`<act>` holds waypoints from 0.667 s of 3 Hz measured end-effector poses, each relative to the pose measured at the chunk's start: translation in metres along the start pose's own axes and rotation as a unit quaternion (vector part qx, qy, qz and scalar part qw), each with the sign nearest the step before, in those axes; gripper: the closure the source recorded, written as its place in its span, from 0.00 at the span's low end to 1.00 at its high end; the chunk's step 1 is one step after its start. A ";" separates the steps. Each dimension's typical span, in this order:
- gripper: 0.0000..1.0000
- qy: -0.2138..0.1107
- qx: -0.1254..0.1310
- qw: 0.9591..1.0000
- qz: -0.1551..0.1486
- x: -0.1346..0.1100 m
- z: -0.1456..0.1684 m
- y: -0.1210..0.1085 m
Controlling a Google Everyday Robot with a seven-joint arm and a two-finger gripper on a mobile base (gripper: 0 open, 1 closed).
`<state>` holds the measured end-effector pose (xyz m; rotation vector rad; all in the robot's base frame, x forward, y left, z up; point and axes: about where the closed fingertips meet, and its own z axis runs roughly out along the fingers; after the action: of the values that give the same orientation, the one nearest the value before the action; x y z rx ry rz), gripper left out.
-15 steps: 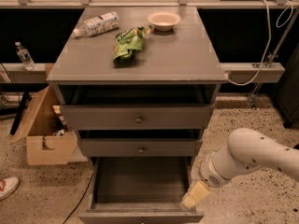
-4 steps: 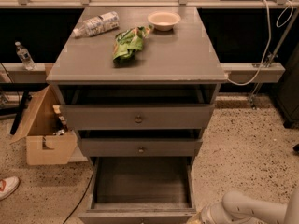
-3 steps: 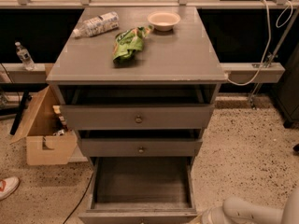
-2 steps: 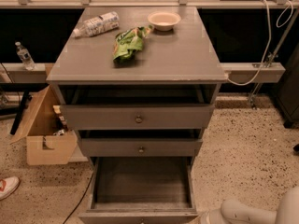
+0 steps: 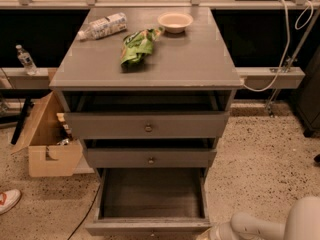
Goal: Close bottom drawer
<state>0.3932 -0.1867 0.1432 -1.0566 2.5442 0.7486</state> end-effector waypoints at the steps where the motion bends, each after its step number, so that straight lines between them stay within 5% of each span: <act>1: 1.00 0.004 0.004 1.000 -0.025 -0.014 0.011 -0.008; 2: 1.00 0.004 0.004 1.000 -0.025 -0.014 0.011 -0.008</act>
Offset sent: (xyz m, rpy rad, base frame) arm 0.0903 0.0434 -0.0031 -0.0261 -0.1808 0.2171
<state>0.4093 -0.1768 0.1381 -1.1183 2.5145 0.7229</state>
